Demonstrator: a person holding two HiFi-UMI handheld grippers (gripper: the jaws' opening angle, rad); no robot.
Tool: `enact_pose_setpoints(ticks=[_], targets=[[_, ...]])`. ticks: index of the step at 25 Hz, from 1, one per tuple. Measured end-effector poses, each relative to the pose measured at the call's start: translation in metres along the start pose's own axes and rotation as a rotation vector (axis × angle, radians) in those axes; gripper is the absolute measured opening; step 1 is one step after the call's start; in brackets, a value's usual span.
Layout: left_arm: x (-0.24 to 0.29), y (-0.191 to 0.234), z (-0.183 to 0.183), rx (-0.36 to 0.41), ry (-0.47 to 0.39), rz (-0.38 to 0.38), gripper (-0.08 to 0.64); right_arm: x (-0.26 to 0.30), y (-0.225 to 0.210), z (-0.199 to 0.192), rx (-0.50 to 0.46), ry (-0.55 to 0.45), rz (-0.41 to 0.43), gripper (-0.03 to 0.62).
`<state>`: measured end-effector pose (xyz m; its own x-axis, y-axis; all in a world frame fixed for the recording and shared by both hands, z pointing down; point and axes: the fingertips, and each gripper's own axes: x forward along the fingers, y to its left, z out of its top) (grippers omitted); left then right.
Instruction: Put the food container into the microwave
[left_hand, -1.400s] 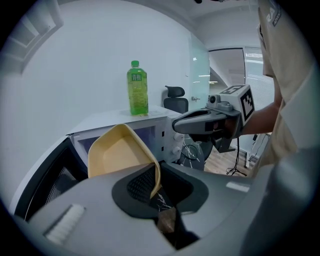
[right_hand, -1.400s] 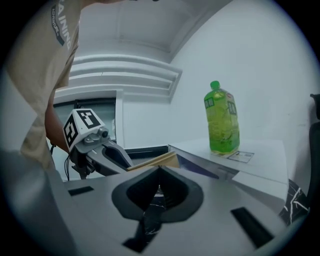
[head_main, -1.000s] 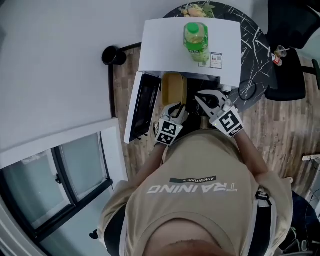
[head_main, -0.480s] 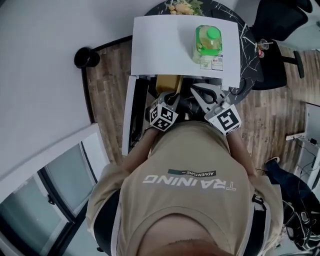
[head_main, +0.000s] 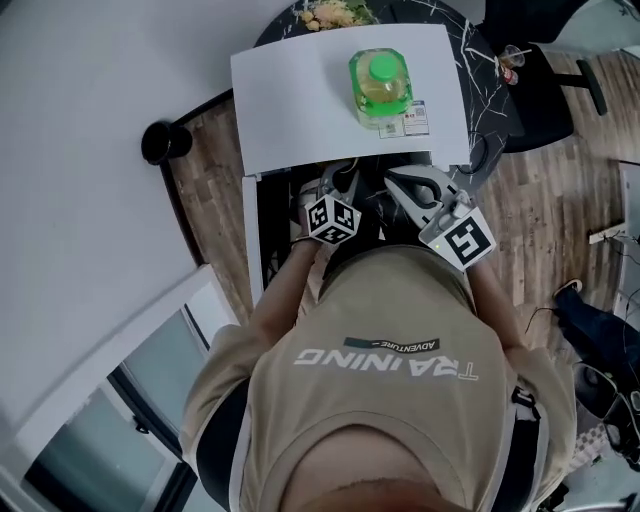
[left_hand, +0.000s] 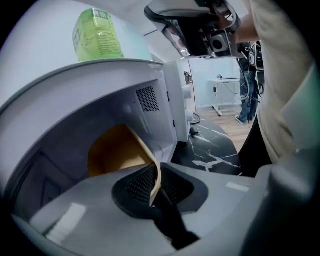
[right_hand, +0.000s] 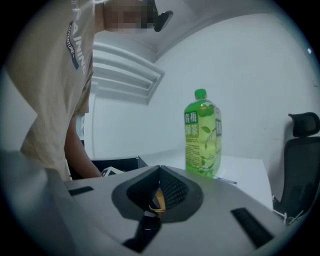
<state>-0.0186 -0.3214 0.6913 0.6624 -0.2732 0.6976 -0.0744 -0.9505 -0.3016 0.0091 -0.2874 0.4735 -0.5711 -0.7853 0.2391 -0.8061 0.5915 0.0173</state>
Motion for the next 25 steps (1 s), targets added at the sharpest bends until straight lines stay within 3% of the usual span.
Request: enact_pose_setpoints(ticks=[3, 11, 15, 18, 25], targets=[[0.008, 0.010, 0.001, 0.076, 0.035, 0.015, 0.040, -0.011, -0.004, 0.000, -0.010, -0.015, -0.033, 0.011], [0.026, 0.023, -0.007, 0.088, 0.093, 0.042, 0.041, -0.028, -0.001, 0.006, 0.051, -0.082, -0.024, 0.011], [0.030, 0.018, -0.010, 0.103, 0.115, 0.039, 0.041, -0.037, -0.001, 0.004, 0.037, -0.072, -0.015, 0.011], [0.036, 0.022, -0.010, 0.117, 0.108, 0.022, 0.044, -0.040, -0.004, 0.005, 0.049, -0.076, -0.036, 0.011], [0.031, 0.027, -0.001, 0.135, 0.074, 0.067, 0.048, -0.037, -0.008, 0.006, 0.092, -0.081, -0.029, 0.011]])
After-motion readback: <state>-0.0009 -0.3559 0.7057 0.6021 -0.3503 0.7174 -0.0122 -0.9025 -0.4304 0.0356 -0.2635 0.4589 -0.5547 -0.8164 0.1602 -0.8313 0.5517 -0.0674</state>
